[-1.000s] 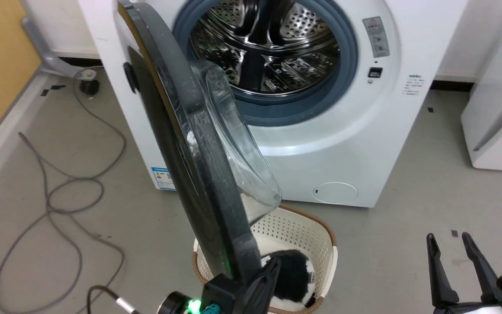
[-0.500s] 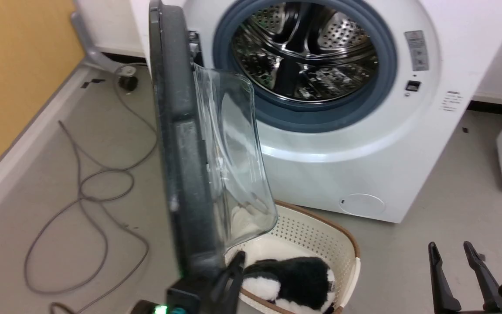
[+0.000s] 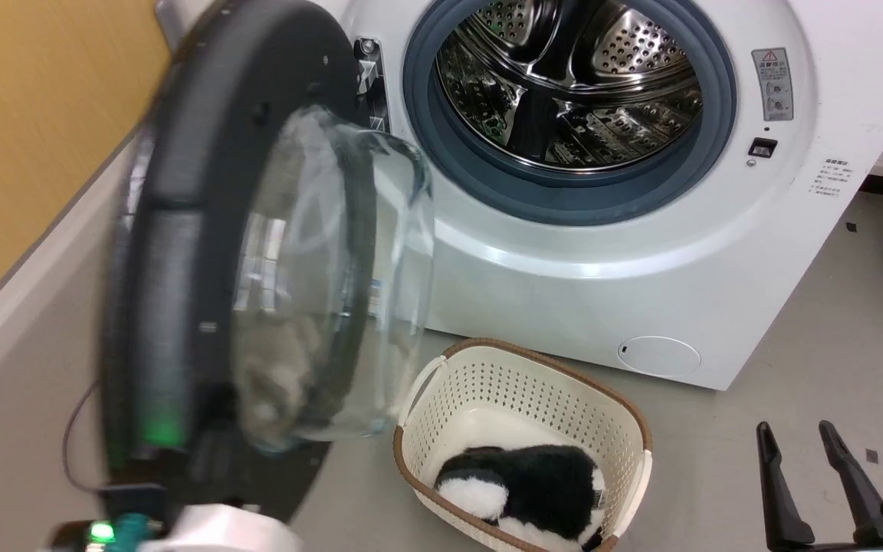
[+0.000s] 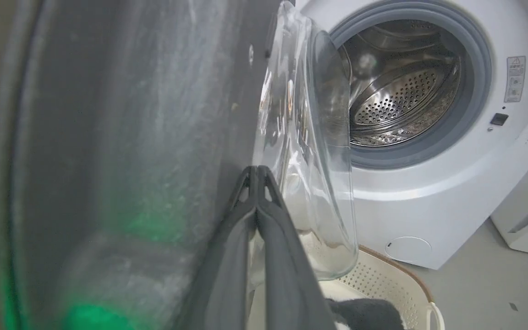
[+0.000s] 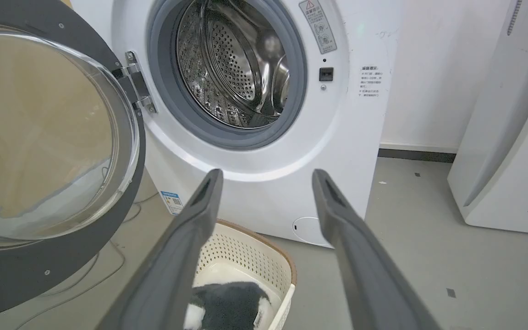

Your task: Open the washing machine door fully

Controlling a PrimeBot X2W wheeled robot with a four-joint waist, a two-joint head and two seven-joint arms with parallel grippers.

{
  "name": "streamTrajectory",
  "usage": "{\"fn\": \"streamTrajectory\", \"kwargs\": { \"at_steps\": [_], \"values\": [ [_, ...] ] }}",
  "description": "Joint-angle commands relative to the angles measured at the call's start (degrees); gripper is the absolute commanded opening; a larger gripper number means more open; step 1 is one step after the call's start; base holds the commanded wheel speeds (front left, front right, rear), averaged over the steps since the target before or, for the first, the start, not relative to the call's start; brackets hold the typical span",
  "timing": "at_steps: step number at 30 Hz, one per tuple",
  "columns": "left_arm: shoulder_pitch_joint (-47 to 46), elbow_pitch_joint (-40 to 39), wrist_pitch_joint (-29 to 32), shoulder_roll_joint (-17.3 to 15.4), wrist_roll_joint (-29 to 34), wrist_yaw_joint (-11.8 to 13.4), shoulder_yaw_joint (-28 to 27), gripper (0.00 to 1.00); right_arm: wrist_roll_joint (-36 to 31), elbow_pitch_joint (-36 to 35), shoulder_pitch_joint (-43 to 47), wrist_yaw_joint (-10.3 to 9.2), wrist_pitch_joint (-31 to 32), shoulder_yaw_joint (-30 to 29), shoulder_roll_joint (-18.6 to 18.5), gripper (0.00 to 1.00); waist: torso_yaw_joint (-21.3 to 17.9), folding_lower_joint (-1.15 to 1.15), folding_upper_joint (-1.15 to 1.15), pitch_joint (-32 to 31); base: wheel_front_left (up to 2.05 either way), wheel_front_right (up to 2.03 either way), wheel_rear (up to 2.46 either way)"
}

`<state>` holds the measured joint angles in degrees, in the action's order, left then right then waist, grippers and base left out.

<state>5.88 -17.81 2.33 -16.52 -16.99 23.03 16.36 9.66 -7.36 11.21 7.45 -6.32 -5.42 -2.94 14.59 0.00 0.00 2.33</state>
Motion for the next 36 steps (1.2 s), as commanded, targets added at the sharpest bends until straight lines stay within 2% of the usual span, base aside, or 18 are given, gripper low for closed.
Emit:
{"fn": "streamTrajectory", "kwargs": {
  "at_steps": [1,10,19,28,33,36],
  "values": [
    [-0.2,1.0,-1.1,-1.2,-0.7,0.3,-2.2,0.00,0.0,-0.4,-0.1,0.03,0.1,-0.1,0.1,1.00,-0.1,0.00,0.00,0.2,0.00,0.00,0.00],
    [-2.8,8.7,-5.5,-5.3,-7.2,-1.5,-13.4,0.00,-0.3,-0.6,-0.5,0.03,0.4,-0.4,0.1,1.00,-1.0,0.00,0.00,1.1,0.00,0.00,0.00],
    [-7.0,23.4,-12.5,-9.7,-13.9,-6.9,-22.9,0.00,-0.5,-0.8,-1.2,0.03,0.8,-0.6,0.1,1.00,-2.2,0.00,0.00,2.2,0.00,0.00,0.00],
    [-13.8,39.9,-16.5,-12.3,-15.9,-13.4,-25.5,0.00,-0.6,-0.8,-1.8,0.03,1.1,-0.7,0.1,1.00,-2.7,0.00,0.00,2.6,0.00,0.00,0.00],
    [-16.5,46.0,-17.2,-12.6,-15.7,-15.5,-27.1,0.00,-0.6,-0.7,-1.9,0.03,1.2,-0.4,0.1,1.00,-3.2,0.00,0.00,2.4,0.00,0.00,0.00],
    [-16.5,46.6,-17.3,-11.8,-14.8,-16.1,-28.4,0.00,-0.3,-0.4,-1.8,0.03,1.2,-0.3,0.1,1.00,-3.5,0.00,0.00,2.0,0.00,0.00,0.00]
  ]
}}
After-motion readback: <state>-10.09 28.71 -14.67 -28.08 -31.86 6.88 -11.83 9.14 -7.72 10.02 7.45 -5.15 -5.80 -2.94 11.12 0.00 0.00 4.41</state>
